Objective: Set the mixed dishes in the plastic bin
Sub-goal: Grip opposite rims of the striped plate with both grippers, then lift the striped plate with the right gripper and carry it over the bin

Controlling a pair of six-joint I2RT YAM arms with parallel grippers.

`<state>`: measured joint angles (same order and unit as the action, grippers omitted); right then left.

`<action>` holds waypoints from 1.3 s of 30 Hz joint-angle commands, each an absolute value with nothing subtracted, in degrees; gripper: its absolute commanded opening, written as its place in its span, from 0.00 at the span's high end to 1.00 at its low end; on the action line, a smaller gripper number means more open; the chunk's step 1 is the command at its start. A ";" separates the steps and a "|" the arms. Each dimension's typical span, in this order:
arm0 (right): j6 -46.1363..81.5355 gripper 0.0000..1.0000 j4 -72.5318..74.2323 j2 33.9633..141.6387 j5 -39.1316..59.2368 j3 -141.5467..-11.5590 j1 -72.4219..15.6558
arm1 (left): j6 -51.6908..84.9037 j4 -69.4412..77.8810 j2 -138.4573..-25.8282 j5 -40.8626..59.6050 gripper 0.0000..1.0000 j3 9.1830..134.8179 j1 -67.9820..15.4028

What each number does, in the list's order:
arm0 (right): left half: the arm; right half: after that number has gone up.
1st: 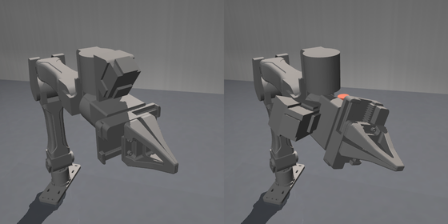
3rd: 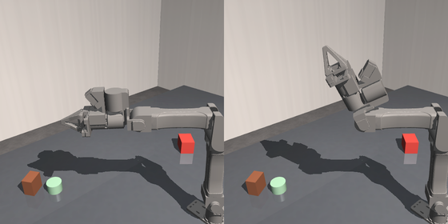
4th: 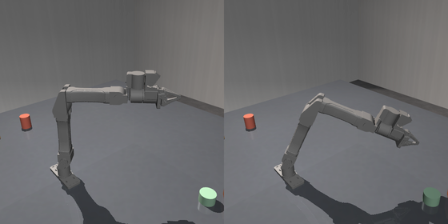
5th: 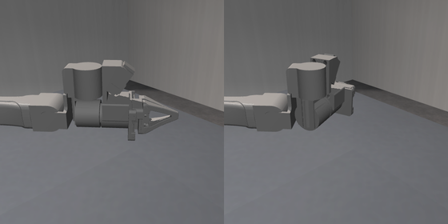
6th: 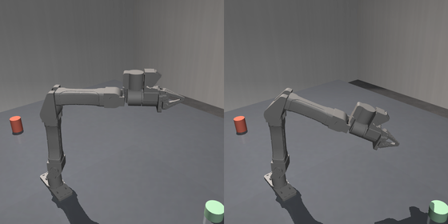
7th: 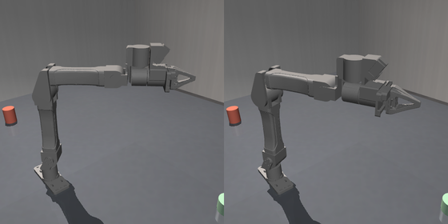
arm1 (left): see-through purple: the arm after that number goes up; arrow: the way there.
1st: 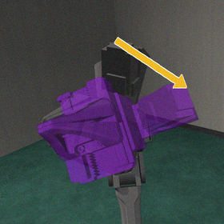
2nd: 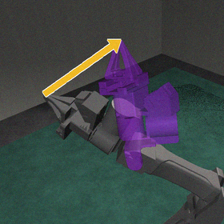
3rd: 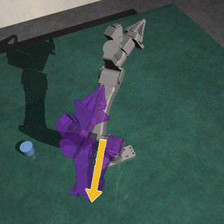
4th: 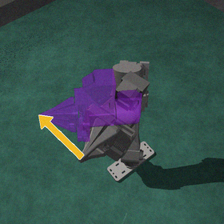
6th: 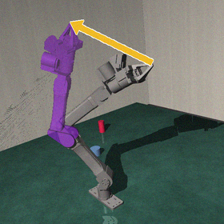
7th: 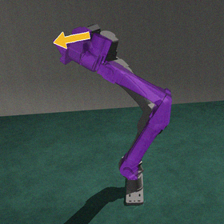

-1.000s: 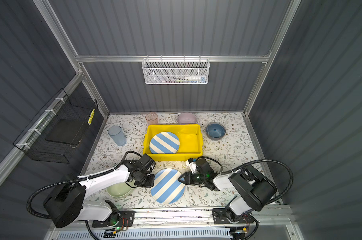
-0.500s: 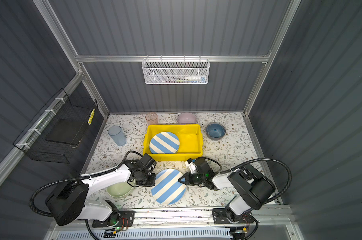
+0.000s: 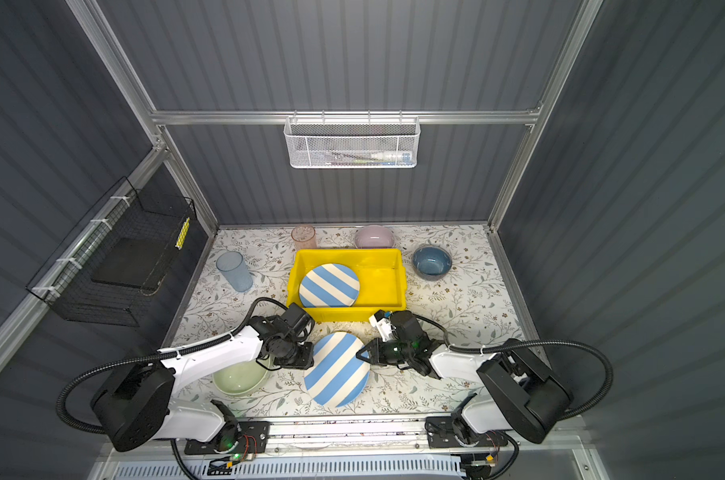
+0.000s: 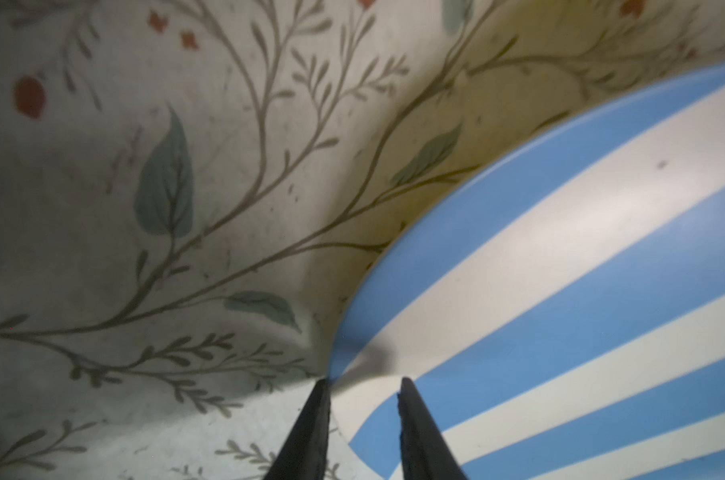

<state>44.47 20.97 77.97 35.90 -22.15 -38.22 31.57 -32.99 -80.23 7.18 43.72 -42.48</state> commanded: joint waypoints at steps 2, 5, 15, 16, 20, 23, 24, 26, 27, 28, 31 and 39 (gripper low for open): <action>41.12 0.97 10.54 74.25 32.97 -25.52 -38.41 | 31.73 -35.85 -77.39 5.02 0.64 49.55 -42.89; 38.94 0.98 2.46 70.89 31.08 -29.04 -38.41 | 31.45 -39.43 -75.90 2.34 0.59 52.54 -42.81; 31.26 1.00 -19.59 64.97 24.33 -44.51 -38.25 | 29.39 -44.27 -71.72 0.31 0.55 56.51 -33.01; 30.66 1.00 -21.15 65.07 23.77 -46.11 -38.17 | 28.96 -44.08 -71.27 0.30 0.55 56.62 -31.72; 28.72 1.00 -26.87 67.04 20.79 -54.05 -37.82 | 26.78 -44.17 -72.02 -0.35 0.54 58.66 -29.60; 27.43 1.00 -29.96 69.60 16.92 -60.48 -37.31 | 25.94 -44.69 -73.72 -1.21 0.54 61.15 -28.88; 27.04 1.00 -30.39 70.51 16.72 -62.44 -36.91 | 25.95 -44.74 -74.00 -1.64 0.54 61.85 -28.63; 26.67 1.00 -30.74 72.06 15.54 -65.38 -36.10 | 26.03 -44.61 -74.09 -2.55 0.54 62.56 -28.14; 26.60 1.00 -30.59 72.97 15.31 -66.71 -35.63 | 26.17 -44.48 -74.01 -3.10 0.53 62.58 -27.68; 26.65 1.00 -30.19 73.85 15.10 -67.87 -35.02 | 26.35 -44.30 -73.85 -3.46 0.52 62.66 -27.24; 27.20 1.00 -28.23 76.28 15.10 -70.71 -33.36 | 26.67 -43.66 -73.40 -3.76 0.52 62.45 -25.81; 26.57 1.00 -23.51 86.17 18.28 -79.23 -29.66 | 26.57 -42.16 -73.57 -3.17 0.54 63.29 -24.61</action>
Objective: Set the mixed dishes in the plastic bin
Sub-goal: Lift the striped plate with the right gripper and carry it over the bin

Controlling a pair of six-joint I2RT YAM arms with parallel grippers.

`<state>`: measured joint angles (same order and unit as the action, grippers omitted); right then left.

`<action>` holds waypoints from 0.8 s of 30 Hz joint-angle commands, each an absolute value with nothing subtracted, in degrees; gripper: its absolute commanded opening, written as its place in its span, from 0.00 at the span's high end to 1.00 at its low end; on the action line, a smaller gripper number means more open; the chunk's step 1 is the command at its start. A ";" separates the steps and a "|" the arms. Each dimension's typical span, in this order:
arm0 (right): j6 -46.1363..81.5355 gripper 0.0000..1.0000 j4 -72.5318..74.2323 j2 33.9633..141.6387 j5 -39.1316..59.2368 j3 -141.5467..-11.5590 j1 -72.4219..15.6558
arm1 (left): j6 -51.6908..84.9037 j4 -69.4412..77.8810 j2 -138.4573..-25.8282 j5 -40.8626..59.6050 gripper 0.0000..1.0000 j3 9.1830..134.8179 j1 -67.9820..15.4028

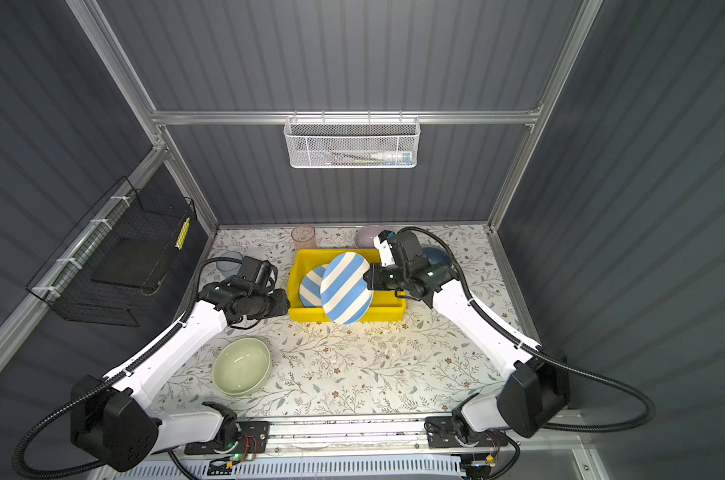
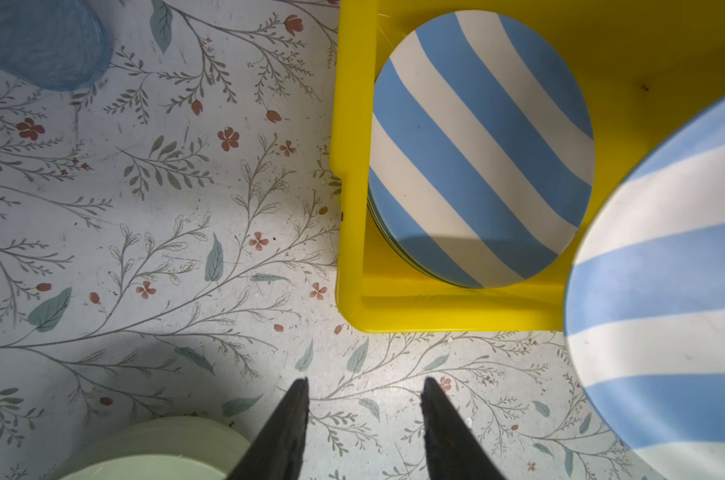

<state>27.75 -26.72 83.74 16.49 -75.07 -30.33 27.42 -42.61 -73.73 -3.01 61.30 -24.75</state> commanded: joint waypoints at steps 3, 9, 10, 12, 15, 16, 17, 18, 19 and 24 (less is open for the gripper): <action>26.02 1.00 -23.03 90.40 18.66 -82.84 -29.42 | 26.49 -41.84 -73.57 -2.97 0.54 63.37 -24.57; 27.48 1.00 -18.66 97.32 21.62 -85.46 -29.18 | 26.19 -41.99 -73.32 -2.98 0.54 63.47 -24.61; 27.76 1.00 -17.92 98.39 21.94 -85.52 -29.18 | 26.11 -42.01 -73.30 -2.95 0.54 63.46 -24.61; 28.64 1.00 -16.53 100.07 22.31 -85.61 -29.18 | 26.02 -42.02 -73.13 -2.90 0.54 63.29 -24.61; 29.66 1.00 -14.32 102.33 22.85 -85.13 -29.18 | 25.84 -41.61 -72.78 -2.81 0.54 62.93 -24.60; 29.87 1.00 -13.93 102.97 22.78 -85.14 -29.20 | 25.91 -41.50 -72.77 -2.81 0.54 62.84 -24.63; 30.03 1.00 -13.60 103.70 22.87 -85.18 -29.20 | 25.76 -41.53 -72.89 -2.81 0.54 62.75 -24.61; 30.18 1.00 -13.25 104.29 22.92 -85.17 -29.18 | 25.75 -41.48 -72.94 -2.81 0.54 62.72 -24.61; 30.37 1.00 -13.09 104.73 23.01 -85.21 -29.18 | 25.75 -41.40 -73.03 -2.76 0.54 62.68 -24.61; 30.73 1.00 -11.43 106.33 24.45 -84.88 -29.26 | 25.50 -39.73 -73.29 -3.05 0.55 61.20 -24.61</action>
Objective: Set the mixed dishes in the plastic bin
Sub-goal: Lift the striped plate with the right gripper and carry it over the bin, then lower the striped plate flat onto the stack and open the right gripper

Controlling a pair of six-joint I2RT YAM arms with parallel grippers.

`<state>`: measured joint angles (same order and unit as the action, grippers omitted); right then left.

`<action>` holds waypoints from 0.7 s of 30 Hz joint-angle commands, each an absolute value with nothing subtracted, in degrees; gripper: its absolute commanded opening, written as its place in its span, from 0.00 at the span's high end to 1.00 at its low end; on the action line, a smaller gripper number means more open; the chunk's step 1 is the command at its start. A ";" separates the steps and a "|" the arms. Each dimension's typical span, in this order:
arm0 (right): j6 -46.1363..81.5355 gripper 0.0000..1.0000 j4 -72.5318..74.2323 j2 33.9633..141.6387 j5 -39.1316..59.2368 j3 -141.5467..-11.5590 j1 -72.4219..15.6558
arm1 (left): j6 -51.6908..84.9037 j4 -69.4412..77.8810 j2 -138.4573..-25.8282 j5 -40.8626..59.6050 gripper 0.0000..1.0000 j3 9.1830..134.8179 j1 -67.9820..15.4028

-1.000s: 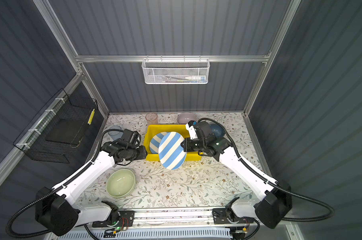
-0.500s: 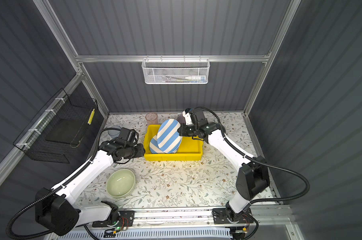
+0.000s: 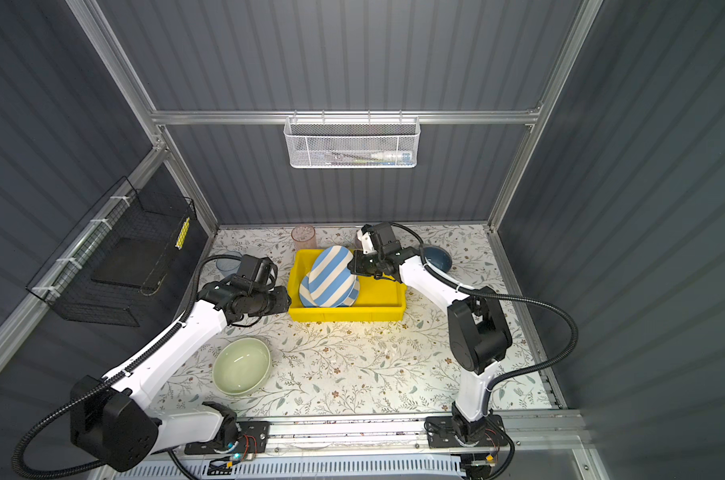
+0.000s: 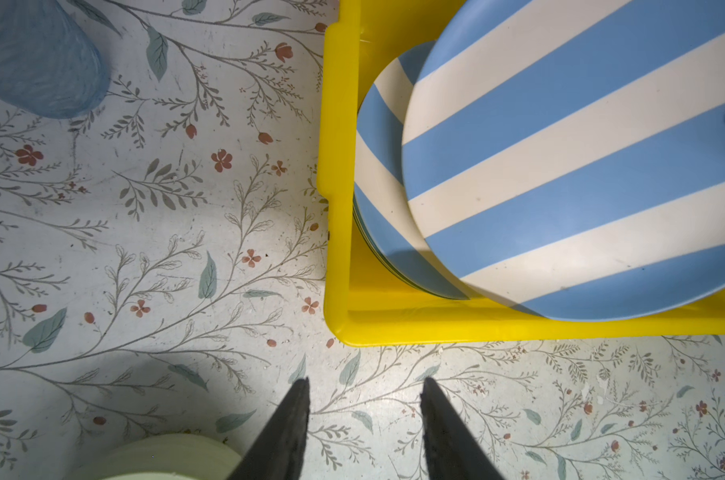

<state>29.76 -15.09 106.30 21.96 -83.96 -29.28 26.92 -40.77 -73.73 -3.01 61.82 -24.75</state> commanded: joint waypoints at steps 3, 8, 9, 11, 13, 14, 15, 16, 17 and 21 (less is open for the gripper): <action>30.83 0.98 -11.16 107.06 24.86 -84.57 -29.19 | 25.26 -37.85 -74.34 -3.17 0.56 60.16 -24.61; 31.27 0.97 -10.39 107.64 24.96 -83.20 -29.23 | 24.52 -37.27 -78.12 -4.09 0.59 61.23 -24.52; 31.43 0.97 -10.14 107.62 25.04 -82.86 -29.21 | 24.44 -37.35 -79.03 -4.56 0.60 61.66 -24.50; 31.63 0.96 -9.69 107.56 25.14 -82.04 -29.26 | 24.35 -37.49 -80.58 -4.92 0.61 62.49 -24.44; 31.73 0.96 -9.37 107.54 25.10 -81.43 -29.20 | 24.20 -37.06 -82.11 -4.92 0.62 62.92 -24.35; 31.85 0.96 -9.26 107.55 25.18 -81.07 -29.18 | 24.17 -36.93 -82.92 -4.91 0.63 63.10 -24.27; 31.82 0.95 -9.20 107.50 25.13 -80.72 -29.24 | 24.09 -36.83 -83.74 -5.01 0.64 63.36 -24.18; 31.96 0.94 -9.14 107.44 25.07 -80.45 -29.18 | 23.95 -36.57 -84.41 -5.08 0.64 63.46 -24.13; 31.94 0.93 -9.14 107.44 25.05 -80.19 -29.18 | 23.75 -36.08 -85.12 -5.10 0.65 63.37 -24.00; 31.52 0.87 -9.74 107.53 24.11 -79.30 -29.18 | 23.30 -34.10 -87.54 -3.93 0.71 63.02 -23.64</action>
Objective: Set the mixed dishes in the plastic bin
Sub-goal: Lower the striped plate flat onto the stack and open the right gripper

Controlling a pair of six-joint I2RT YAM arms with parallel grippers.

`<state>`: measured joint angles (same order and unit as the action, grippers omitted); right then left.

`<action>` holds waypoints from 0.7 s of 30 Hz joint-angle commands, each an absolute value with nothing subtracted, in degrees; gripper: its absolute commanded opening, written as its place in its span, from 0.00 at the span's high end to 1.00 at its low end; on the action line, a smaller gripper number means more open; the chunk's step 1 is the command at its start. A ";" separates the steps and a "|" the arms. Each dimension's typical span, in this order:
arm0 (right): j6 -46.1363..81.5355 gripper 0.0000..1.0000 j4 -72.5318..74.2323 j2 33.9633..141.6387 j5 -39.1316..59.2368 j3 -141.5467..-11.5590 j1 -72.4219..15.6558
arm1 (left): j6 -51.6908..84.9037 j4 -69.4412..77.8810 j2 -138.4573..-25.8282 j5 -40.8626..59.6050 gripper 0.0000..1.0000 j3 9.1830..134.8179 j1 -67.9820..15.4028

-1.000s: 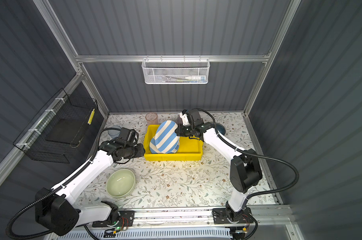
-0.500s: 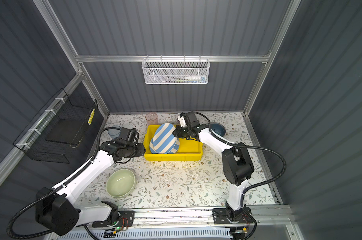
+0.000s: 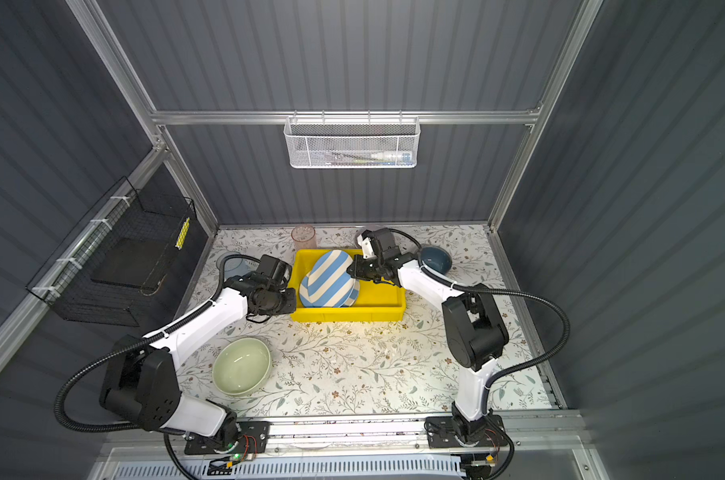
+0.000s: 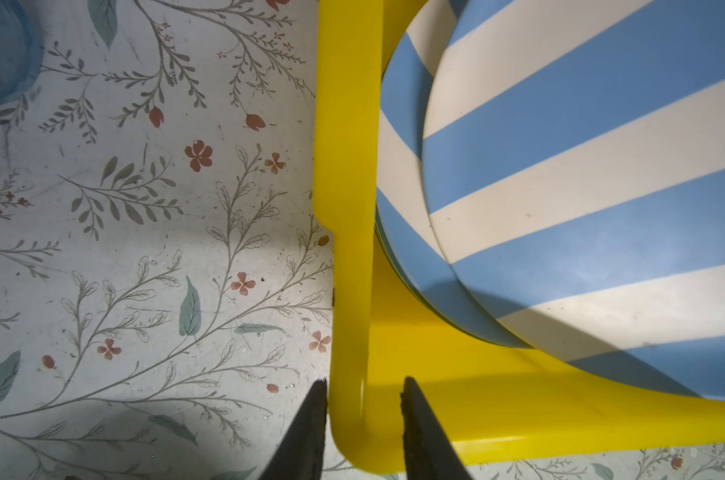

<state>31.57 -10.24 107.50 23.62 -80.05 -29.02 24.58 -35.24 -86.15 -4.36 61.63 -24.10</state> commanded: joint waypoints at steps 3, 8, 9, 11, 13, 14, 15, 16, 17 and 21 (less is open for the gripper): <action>30.54 0.81 -12.10 108.00 22.80 -79.64 -29.19 | 23.30 -33.58 -87.98 -3.02 0.75 62.98 -23.56; 29.37 0.71 -14.73 108.91 20.74 -80.24 -29.19 | 23.29 -33.57 -88.00 -2.59 0.77 62.93 -23.55; 29.22 0.69 -15.10 109.12 20.37 -80.37 -29.19 | 23.29 -33.62 -87.95 -2.55 0.78 62.92 -23.55; 29.18 0.67 -15.63 109.46 19.87 -80.67 -29.29 | 23.12 -33.73 -87.89 -2.46 0.78 62.93 -23.52; 29.15 0.65 -16.11 109.98 19.86 -81.08 -29.40 | 23.16 -33.76 -87.80 -2.46 0.77 62.93 -23.47; 29.07 0.64 -16.30 110.32 19.87 -81.18 -29.43 | 23.06 -33.75 -87.80 -2.40 0.77 62.93 -23.47; 29.05 0.63 -16.47 110.63 19.87 -81.27 -29.47 | 23.03 -33.88 -87.80 -2.30 0.78 62.93 -23.46; 29.03 0.62 -16.76 110.87 17.79 -81.34 -29.56 | 23.03 -33.84 -87.80 -2.24 0.78 62.95 -23.47; 29.04 0.62 -17.09 111.17 17.46 -81.41 -29.65 | 23.03 -33.84 -87.80 -2.20 0.77 62.93 -23.47; 28.74 0.61 -17.32 111.79 16.76 -81.23 -29.99 | 22.95 -33.93 -87.87 -1.93 0.78 62.94 -23.47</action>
<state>29.52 -15.94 111.39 18.15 -79.90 -29.45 24.12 -33.74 -87.68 -3.86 61.69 -23.53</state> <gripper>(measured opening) 0.392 0.225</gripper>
